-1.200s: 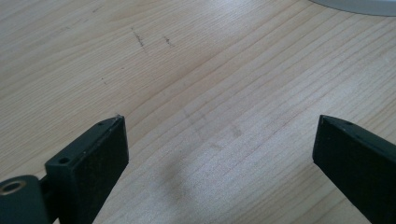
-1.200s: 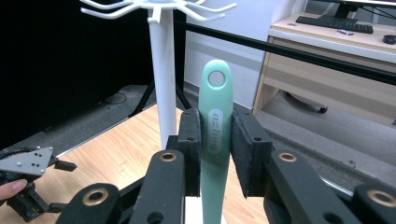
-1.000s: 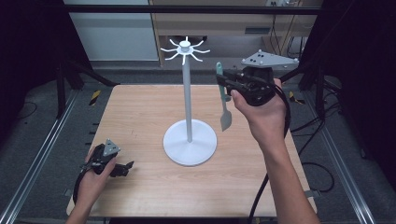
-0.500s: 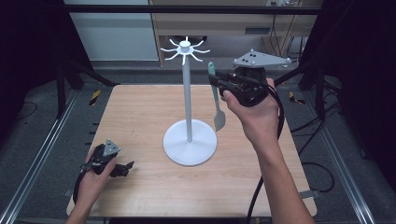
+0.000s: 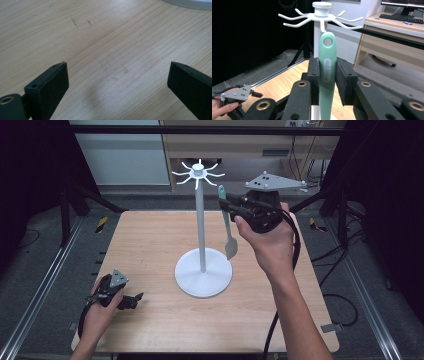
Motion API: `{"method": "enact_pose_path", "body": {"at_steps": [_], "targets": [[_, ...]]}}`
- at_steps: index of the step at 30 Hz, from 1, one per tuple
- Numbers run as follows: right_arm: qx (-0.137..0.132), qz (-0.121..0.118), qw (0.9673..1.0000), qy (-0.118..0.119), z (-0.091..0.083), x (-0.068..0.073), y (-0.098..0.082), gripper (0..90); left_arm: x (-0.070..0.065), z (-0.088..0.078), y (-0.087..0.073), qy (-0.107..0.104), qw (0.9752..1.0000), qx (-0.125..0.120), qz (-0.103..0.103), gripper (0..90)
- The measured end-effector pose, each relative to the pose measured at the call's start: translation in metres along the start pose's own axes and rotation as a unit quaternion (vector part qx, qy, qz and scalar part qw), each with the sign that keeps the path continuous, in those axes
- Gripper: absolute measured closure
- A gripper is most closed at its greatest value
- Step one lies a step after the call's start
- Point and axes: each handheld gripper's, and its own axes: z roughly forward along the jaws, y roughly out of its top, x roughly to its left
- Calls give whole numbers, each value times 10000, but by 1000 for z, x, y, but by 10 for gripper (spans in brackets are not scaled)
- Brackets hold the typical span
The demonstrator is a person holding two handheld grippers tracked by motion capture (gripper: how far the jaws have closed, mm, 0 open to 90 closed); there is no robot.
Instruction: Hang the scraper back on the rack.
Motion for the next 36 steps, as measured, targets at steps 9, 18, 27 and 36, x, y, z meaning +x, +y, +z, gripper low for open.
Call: {"method": "enact_pose_path", "body": {"at_steps": [9,18,27,36], "targets": [[-8,28,10000,34,4,-1,1,745,0,0,0,0,10000,-17,-18,33],[-69,52,9999,67,3,-1,2,745,-1,0,0,-9,10000,-10,-16,33],[-58,25,9999,118,6,0,8,745,0,0,0,-20,10000,-3,-21,33],[29,-13,9999,113,11,1,10,744,0,0,0,-27,10000,0,-19,33]]}}
